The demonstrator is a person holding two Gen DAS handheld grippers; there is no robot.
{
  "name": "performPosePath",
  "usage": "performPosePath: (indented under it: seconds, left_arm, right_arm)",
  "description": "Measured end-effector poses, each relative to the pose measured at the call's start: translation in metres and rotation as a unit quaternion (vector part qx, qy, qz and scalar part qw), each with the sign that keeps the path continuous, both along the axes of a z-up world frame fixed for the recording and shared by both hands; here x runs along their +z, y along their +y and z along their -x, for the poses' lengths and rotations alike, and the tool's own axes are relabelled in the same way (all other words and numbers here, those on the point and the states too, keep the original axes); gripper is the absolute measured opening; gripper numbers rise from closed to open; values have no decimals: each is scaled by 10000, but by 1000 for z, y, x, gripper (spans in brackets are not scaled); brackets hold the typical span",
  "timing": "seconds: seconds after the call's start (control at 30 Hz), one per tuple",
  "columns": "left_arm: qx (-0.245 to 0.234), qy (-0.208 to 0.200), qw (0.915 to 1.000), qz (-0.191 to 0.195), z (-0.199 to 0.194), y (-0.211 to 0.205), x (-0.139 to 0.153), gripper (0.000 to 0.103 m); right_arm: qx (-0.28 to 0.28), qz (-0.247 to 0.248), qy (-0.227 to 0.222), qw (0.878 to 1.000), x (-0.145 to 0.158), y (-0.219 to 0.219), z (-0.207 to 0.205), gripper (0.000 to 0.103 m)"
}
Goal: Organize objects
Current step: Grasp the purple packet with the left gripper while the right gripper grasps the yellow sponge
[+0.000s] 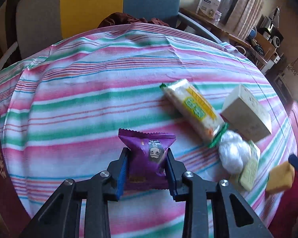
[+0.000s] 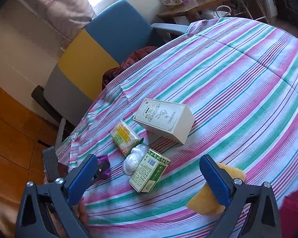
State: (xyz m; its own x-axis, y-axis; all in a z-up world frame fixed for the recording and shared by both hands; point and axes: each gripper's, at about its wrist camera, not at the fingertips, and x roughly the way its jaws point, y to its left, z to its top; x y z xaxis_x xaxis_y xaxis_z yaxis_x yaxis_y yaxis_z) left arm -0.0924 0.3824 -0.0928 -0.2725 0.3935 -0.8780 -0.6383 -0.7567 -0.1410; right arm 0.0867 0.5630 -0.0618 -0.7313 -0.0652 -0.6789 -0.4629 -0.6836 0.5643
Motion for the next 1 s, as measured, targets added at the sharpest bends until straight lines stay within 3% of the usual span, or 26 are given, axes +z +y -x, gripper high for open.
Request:
performPosePath:
  seconds: [0.33,0.53,0.73,1.0]
  left_arm:
    - [-516,219,9982,-217,-62,-49,17,34]
    - [-712,202,9957,-562,-82,-76,28,34]
    - [-643,110,9951,-745,-86,-94,30,34]
    - [-518,68,9945,-912,-91,-119,36,34]
  right_arm:
    - [282,202,-290,9990,-4,5,4,103]
    - [475,-364,-769,9952,17,21,-6,103]
    - [938,-843,-1863,9744,1,19,0,103]
    - [1448,-1198,-2591,9474,-24,5,36,103]
